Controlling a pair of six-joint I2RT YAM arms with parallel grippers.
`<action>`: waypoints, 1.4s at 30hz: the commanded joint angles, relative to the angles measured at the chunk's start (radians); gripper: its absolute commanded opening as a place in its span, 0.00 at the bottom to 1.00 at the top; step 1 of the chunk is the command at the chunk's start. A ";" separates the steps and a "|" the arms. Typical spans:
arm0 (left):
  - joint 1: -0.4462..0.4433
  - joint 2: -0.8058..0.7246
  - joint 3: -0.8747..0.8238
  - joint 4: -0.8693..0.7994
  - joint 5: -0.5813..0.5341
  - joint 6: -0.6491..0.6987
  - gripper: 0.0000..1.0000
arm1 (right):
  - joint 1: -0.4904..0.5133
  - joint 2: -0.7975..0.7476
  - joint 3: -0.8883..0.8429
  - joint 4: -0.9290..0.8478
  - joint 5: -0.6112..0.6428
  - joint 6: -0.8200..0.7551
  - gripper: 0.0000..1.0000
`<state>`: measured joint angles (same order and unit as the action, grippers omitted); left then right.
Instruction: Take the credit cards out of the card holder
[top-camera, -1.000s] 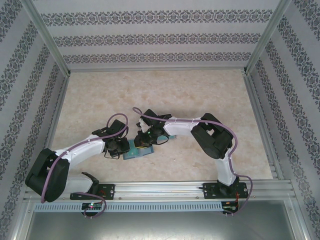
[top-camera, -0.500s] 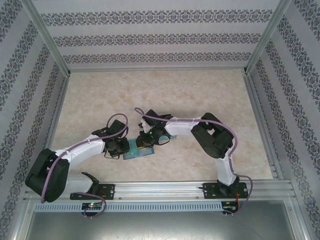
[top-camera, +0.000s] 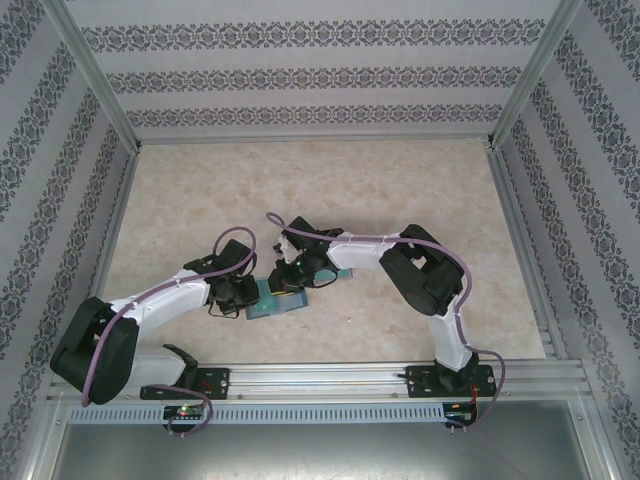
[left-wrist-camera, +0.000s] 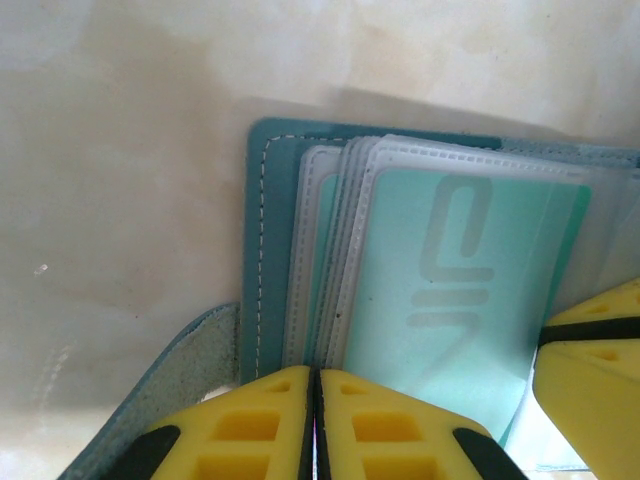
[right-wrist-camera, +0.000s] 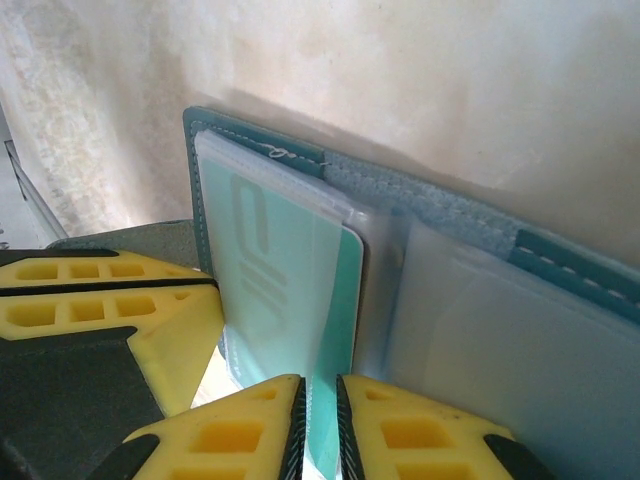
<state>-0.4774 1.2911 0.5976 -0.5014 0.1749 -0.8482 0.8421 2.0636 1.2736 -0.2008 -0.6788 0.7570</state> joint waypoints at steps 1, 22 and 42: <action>0.004 0.012 -0.034 -0.014 -0.003 -0.006 0.09 | 0.012 0.027 0.012 -0.007 -0.010 0.004 0.18; 0.004 0.017 -0.035 -0.015 -0.006 -0.006 0.09 | 0.005 -0.028 -0.039 -0.030 0.056 0.013 0.19; 0.004 0.010 -0.041 -0.015 -0.005 -0.010 0.05 | 0.018 0.010 0.001 -0.013 0.014 0.010 0.03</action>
<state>-0.4774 1.2892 0.5949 -0.5018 0.1745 -0.8486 0.8516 2.0705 1.2808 -0.2283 -0.6540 0.7631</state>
